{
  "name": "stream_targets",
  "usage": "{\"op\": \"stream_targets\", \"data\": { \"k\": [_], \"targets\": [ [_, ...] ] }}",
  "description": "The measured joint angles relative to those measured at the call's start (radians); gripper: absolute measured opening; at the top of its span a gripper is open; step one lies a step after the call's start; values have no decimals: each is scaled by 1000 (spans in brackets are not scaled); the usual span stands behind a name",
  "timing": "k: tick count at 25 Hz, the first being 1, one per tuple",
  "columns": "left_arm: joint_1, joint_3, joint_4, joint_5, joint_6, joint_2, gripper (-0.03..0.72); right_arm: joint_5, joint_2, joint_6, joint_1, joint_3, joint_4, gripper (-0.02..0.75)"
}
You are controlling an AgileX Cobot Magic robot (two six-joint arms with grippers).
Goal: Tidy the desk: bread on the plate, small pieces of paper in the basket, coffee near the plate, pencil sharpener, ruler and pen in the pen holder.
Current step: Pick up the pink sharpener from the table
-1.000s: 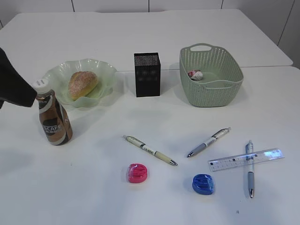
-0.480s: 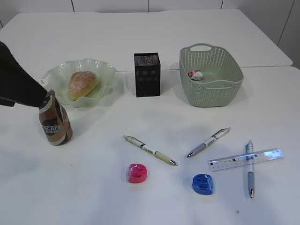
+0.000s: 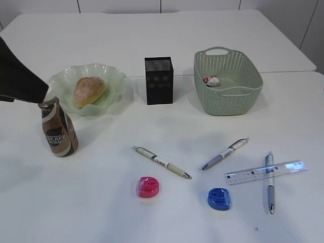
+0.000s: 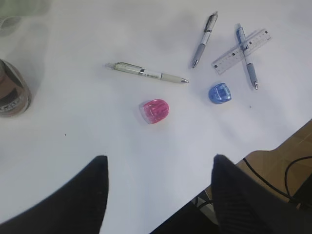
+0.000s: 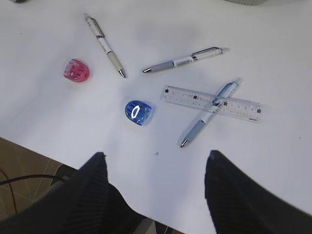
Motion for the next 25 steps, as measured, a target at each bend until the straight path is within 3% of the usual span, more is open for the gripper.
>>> {"op": "stream_targets", "data": {
  "k": [6, 9, 20, 25],
  "targets": [
    [-10, 0, -103, 9, 69, 2, 467, 0, 0, 23, 0, 0, -48, 492],
    [-48, 0, -113, 9, 84, 28, 467, 0, 0, 65, 0, 0, -57, 492],
    [-275, 0, -119, -97, 91, 244, 467, 0, 0, 109, 0, 0, -77, 493],
    [-341, 0, -119, -145, 91, 354, 467, -22, 0, 209, 0, 0, -179, 493]
  ]
}}
